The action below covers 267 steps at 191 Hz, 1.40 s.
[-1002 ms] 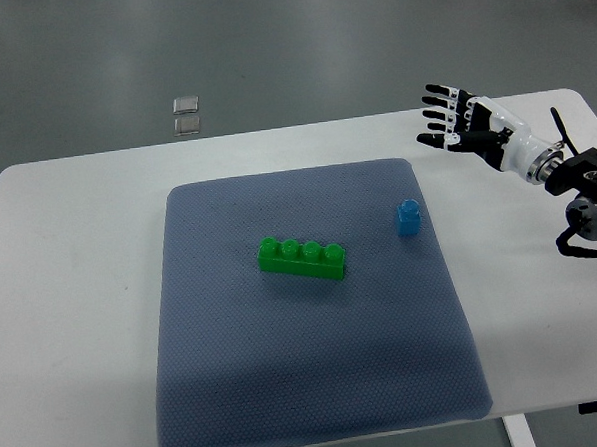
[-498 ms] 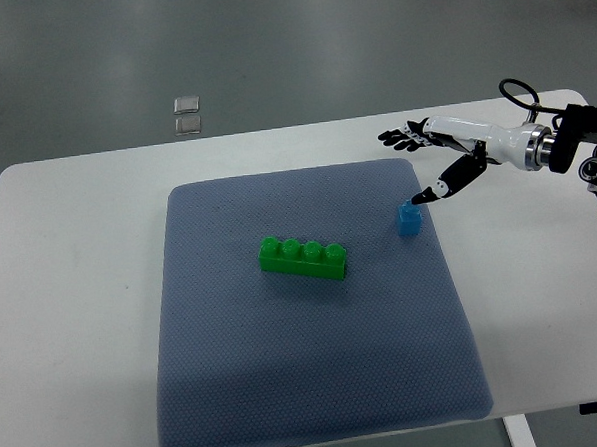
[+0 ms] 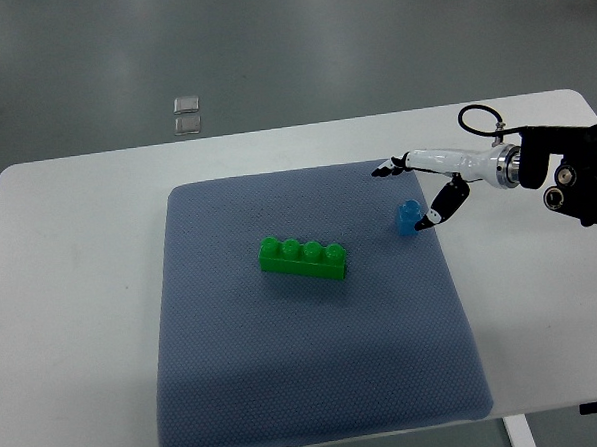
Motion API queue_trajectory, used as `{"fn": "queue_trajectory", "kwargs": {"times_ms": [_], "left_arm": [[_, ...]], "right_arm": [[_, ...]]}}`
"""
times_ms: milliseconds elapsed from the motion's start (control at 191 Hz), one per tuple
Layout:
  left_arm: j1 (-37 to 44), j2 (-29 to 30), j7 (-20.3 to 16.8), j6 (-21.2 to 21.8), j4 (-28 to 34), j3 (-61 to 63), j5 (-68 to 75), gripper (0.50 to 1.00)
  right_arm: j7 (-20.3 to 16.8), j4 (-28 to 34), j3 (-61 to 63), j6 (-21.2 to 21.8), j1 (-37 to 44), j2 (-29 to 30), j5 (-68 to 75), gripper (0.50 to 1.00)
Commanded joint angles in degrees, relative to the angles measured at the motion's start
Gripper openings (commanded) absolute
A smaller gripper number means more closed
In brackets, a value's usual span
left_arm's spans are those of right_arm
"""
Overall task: Stack blue block on green block with right hand
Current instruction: 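Reach the right hand toward the small blue block, then close the right hand fingers around the blue block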
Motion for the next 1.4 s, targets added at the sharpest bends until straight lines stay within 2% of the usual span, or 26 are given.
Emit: {"fn": "queue_trajectory", "kwargs": {"times_ms": [0, 383, 540, 787, 1395], "left_arm": [[0.0, 0.0, 0.0, 0.0, 0.0, 0.0, 0.0, 1.000], [0.0, 0.0, 0.0, 0.0, 0.0, 0.0, 0.0, 1.000], [0.0, 0.0, 0.0, 0.0, 0.1, 0.0, 0.0, 1.000], [0.0, 0.0, 0.0, 0.0, 0.1, 0.0, 0.0, 1.000], [0.0, 0.0, 0.0, 0.0, 0.1, 0.0, 0.0, 1.000]], "right_arm": [[-0.5, -0.2, -0.2, -0.2, -0.1, 0.0, 0.0, 0.899], [-2.0, -1.8, -1.0, -0.8, -0.1, 0.3, -1.3, 0.868], [-2.3, -2.7, -1.9, -1.1, -0.1, 1.0, -2.0, 0.832], [-2.3, -3.3, -2.6, -1.6, -0.5, 1.4, -2.0, 0.829], [-3.1, -4.0, -3.0, -1.8, -0.4, 3.0, -2.1, 0.768]]}}
